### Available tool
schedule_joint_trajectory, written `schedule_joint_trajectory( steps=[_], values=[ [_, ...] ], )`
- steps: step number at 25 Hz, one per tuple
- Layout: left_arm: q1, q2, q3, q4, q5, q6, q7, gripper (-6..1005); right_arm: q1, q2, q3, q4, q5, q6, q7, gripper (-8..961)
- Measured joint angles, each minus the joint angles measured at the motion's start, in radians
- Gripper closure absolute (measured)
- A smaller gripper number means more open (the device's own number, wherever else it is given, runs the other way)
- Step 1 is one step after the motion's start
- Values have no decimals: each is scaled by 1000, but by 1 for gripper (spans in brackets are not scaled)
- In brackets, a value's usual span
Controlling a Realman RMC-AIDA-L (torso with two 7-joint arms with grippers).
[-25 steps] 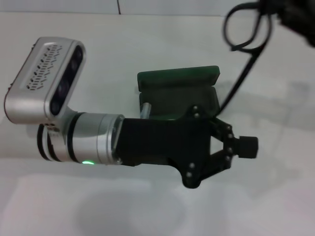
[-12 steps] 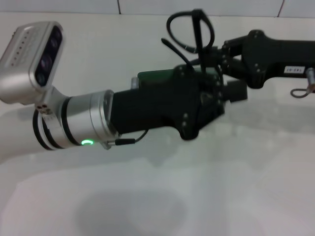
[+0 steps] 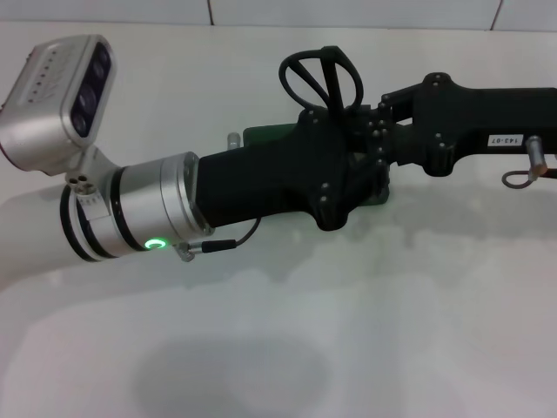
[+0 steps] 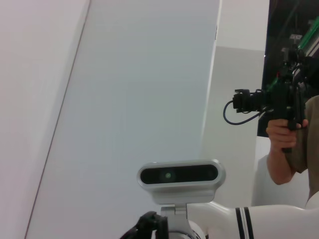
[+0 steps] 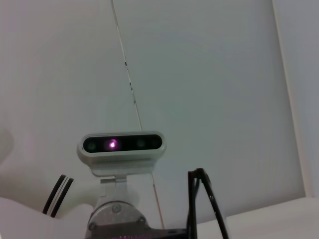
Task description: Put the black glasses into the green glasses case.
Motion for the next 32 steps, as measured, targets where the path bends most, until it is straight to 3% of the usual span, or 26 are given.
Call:
schedule_joint_trajectory(
  steps=[14,19,23,28,32],
  values=[
    [27,3,-5,-18,-6,16,0,974,2,-3,-14,-7,-10,7,22,896],
    [80,24,-8,-18,-1,92,30,974,16,-16,-13,-11,-22,46,40,896],
    [138,45,-10,-18,-1,142,83,974,85,-26,-18,-34,-138,104,103,898],
    [178,50,-10,-49,1,145,118,973,231,0,-40,-61,-395,175,216,898],
    [176,39,-10,-86,2,146,142,973,355,4,-193,-44,-546,260,342,898]
  ],
)
